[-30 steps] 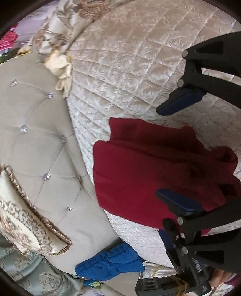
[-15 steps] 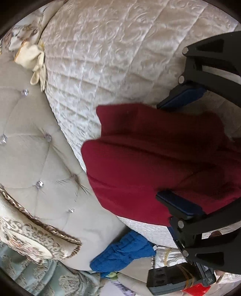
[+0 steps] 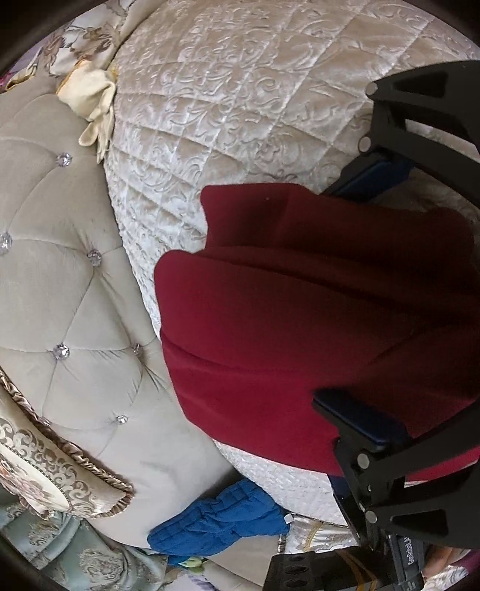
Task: Fold small clothes
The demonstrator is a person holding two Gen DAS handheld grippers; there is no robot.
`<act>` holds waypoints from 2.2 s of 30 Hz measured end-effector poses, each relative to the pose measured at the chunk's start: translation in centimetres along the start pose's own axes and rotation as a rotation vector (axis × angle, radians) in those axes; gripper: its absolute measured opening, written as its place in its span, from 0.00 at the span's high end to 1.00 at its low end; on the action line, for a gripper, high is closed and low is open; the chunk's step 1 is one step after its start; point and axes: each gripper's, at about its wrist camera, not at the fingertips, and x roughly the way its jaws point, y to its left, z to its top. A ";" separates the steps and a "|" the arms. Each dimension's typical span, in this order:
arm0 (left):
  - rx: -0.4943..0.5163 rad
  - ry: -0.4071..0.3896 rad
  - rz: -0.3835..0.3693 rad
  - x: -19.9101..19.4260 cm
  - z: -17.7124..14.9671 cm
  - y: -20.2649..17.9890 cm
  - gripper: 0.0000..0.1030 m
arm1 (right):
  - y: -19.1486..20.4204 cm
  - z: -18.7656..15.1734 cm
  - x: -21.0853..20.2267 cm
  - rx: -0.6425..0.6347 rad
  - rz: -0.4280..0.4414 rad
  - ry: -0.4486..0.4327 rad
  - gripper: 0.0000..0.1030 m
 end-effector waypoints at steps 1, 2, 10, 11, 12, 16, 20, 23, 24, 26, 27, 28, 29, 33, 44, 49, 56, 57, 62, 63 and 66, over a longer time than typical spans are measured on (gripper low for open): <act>-0.001 0.001 0.000 0.1 0.0 0.0 0.38 | -0.1 0.0 0.0 0.000 0.004 0.001 0.04; -0.003 0.001 0.001 0.2 0.0 0.0 0.38 | -0.2 0.0 -0.1 -0.003 0.003 0.001 0.07; 0.027 -0.034 0.030 -0.4 -0.5 -0.8 0.58 | 1.5 -0.1 -1.9 -0.096 -0.041 -0.033 0.52; 0.033 -0.043 0.030 -0.8 -0.6 -1.0 0.61 | 1.7 0.0 -2.2 -0.098 -0.038 -0.036 0.57; 0.036 -0.046 0.029 -1.1 -0.6 -1.2 0.66 | 1.9 0.0 -2.5 -0.099 -0.034 -0.038 0.59; 0.046 -0.064 0.015 -3.1 -0.8 -1.9 0.75 | 3.3 -0.1 -4.3 -0.112 -0.006 -0.050 0.65; 0.046 -0.069 -0.004 -6.3 -1.8 -2.1 0.77 | 4.7 -0.8 -6.0 -0.095 0.042 -0.033 0.65; 0.043 -0.068 -0.002 -8.7 -3.0 -1.9 0.77 | 5.9 -2.2 -7.3 -0.078 0.090 -0.013 0.65; 0.042 -0.067 0.001 -9.2 -3.3 -1.9 0.77 | 6.3 -2.8 -7.7 -0.080 0.100 -0.006 0.65; 0.042 -0.063 0.017 -10.4 -4.5 -1.9 0.77 | 7.4 -4.1 -8.3 -0.088 0.114 0.007 0.65; 0.038 -0.060 0.027 -11.0 -5.3 -1.8 0.77 | 7.9 -4.8 -8.6 -0.093 0.117 0.014 0.65; 0.036 -0.057 0.034 -11.3 -5.8 -1.7 0.77 | 8.2 -5.4 -8.7 -0.096 0.119 0.019 0.65; 0.031 -0.053 0.044 -11.7 -6.5 -1.6 0.77 | 8.6 -6.1 -8.8 -0.099 0.121 0.028 0.65; 0.010 -0.041 0.061 -12.3 -8.8 -1.0 0.77 | 9.2 -8.1 -8.6 -0.093 0.131 0.059 0.65; -0.047 -0.035 0.157 -12.1 -11.2 -0.2 0.62 | 9.0 -9.6 -12.5 -0.121 -0.002 -0.014 0.50; -0.017 -0.093 0.217 -13.5 -11.7 -0.8 0.61 | 12.7 -10.5 -14.3 -0.244 0.083 -0.019 0.50; 0.008 -0.103 0.235 -14.3 -13.0 -1.4 0.61 | 14.4 -14.6 -11.9 -0.357 0.007 0.080 0.55; 0.012 -0.109 0.239 -14.5 -13.2 -1.5 0.61 | 14.2 -15.3 -11.5 -0.367 -0.034 0.088 0.57; 0.023 -0.120 0.241 -15.1 -14.0 -2.1 0.61 | 14.8 -16.5 -11.2 -0.421 -0.104 0.067 0.60; 0.027 -0.125 0.244 -15.4 -14.0 -2.2 0.61 | 14.9 -16.4 -11.4 -0.421 -0.107 0.065 0.60; 0.033 -0.145 0.257 -16.1 -14.0 -2.5 0.61 | 15.5 -16.0 -12.6 -0.404 -0.099 0.054 0.58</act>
